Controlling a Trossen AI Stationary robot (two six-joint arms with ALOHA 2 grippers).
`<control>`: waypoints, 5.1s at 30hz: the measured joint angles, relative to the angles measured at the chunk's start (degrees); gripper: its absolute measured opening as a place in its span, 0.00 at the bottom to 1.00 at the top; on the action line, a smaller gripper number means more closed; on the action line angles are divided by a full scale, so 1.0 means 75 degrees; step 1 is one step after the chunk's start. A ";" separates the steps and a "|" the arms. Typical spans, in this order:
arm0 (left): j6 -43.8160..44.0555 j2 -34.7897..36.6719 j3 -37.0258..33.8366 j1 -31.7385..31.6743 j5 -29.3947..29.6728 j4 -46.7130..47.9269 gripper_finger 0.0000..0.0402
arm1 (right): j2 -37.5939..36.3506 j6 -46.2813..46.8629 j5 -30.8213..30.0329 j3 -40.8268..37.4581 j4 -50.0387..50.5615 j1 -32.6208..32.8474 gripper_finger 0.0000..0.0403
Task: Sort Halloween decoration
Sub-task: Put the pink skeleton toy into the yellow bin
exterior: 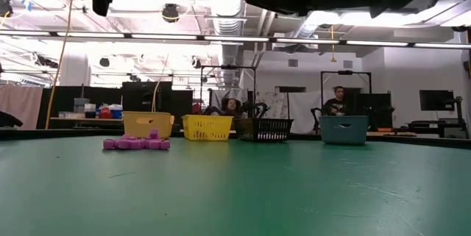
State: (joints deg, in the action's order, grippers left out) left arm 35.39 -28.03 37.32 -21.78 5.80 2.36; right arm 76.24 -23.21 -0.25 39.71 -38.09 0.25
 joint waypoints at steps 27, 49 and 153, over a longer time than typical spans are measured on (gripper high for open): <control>0.0241 -0.1323 0.0000 -0.0003 -0.0062 0.0603 0.58 | 0.0624 0.3645 0.0224 0.0101 -0.0038 -0.0348 0.37; -0.1441 0.0676 -0.0003 0.0504 0.0021 0.0967 0.58 | 0.4463 0.5332 0.3840 0.2322 -0.1961 -0.0808 0.43; -0.1421 0.3127 -0.1880 0.0507 0.0745 0.2421 0.58 | 0.6747 0.1232 0.1810 0.4800 0.1018 -0.0637 0.33</control>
State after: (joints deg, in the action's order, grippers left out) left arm 24.73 -4.58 23.22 -17.98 11.38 20.52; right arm 126.85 -13.98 13.32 75.71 -30.46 -4.52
